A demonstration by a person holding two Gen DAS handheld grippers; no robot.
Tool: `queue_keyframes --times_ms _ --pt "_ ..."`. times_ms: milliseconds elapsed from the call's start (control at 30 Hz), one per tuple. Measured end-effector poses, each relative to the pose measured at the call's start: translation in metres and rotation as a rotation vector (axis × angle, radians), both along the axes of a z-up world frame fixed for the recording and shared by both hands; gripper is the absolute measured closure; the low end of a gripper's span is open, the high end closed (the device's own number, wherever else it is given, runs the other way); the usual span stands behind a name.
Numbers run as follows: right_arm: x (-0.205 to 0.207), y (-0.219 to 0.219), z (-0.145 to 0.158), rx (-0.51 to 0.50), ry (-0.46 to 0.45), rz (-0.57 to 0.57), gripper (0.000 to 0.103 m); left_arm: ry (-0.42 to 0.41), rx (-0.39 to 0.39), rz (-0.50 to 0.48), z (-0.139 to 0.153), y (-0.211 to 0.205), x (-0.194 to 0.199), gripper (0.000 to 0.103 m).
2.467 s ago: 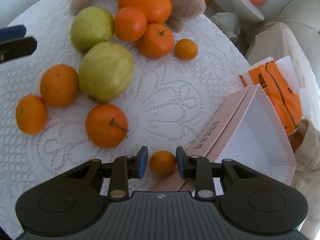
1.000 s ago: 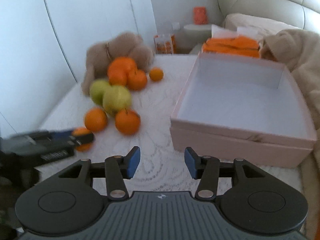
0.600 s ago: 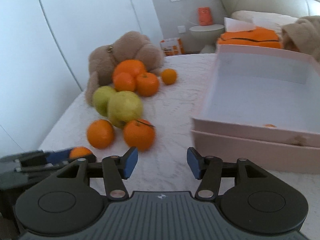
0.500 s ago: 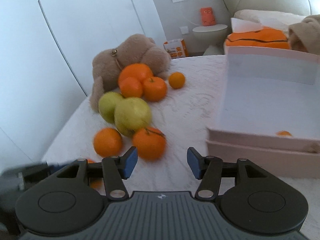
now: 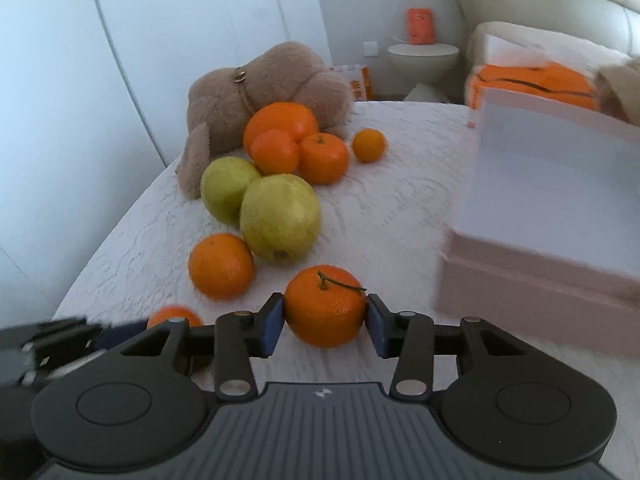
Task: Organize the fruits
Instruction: 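Grasp the orange with a leafy stem using the right tool, then carry both oranges over the pink box and open both tools to release them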
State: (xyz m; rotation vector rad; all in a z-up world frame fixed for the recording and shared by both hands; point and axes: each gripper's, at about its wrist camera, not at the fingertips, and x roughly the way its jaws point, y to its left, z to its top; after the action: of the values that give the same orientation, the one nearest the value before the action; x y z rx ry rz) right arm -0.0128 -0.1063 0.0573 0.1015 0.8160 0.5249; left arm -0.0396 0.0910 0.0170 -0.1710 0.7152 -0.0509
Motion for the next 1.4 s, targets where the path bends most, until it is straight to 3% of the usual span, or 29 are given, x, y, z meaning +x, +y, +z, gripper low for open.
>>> queue_keyframes --times_ms 233,367,533,667,767,933,1033,1133,1267,1400 --pt "-0.033 -0.063 0.0 -0.084 -0.028 -0.159 0.06 -0.005 0.041 -0.015 -0.002 -0.009 0.003 0.055" --pt "-0.041 -0.094 -0.002 -0.107 -0.026 -0.252 0.06 -0.018 0.0 -0.015 0.006 -0.017 0.004 0.056" --pt "-0.048 -0.106 0.013 -0.1 -0.104 -0.288 0.06 -0.125 -0.112 -0.134 0.049 -0.038 0.013 0.056" --pt "-0.043 -0.11 0.045 -0.089 -0.24 -0.34 0.06 -0.217 -0.173 -0.256 0.103 -0.067 0.051 0.056" --pt "-0.024 -0.125 0.07 -0.023 -0.28 -0.393 0.06 -0.247 -0.183 -0.316 0.129 -0.099 0.092 0.055" --pt "0.025 -0.147 0.08 0.071 -0.214 -0.434 0.06 -0.126 -0.175 -0.402 0.123 -0.153 0.17 0.055" --pt "0.046 -0.15 0.066 0.029 -0.166 -0.463 0.06 -0.047 -0.057 -0.385 0.098 -0.182 0.203 0.055" --pt "0.057 -0.149 0.048 -0.045 -0.143 -0.466 0.06 0.037 0.013 -0.377 0.072 -0.194 0.225 0.055" --pt "0.064 -0.145 0.025 -0.061 -0.093 -0.425 0.06 0.113 0.051 -0.374 0.053 -0.201 0.23 0.055" --pt "0.068 -0.14 0.012 -0.084 -0.06 -0.403 0.059 0.106 0.04 -0.362 0.054 -0.19 0.222 0.055"
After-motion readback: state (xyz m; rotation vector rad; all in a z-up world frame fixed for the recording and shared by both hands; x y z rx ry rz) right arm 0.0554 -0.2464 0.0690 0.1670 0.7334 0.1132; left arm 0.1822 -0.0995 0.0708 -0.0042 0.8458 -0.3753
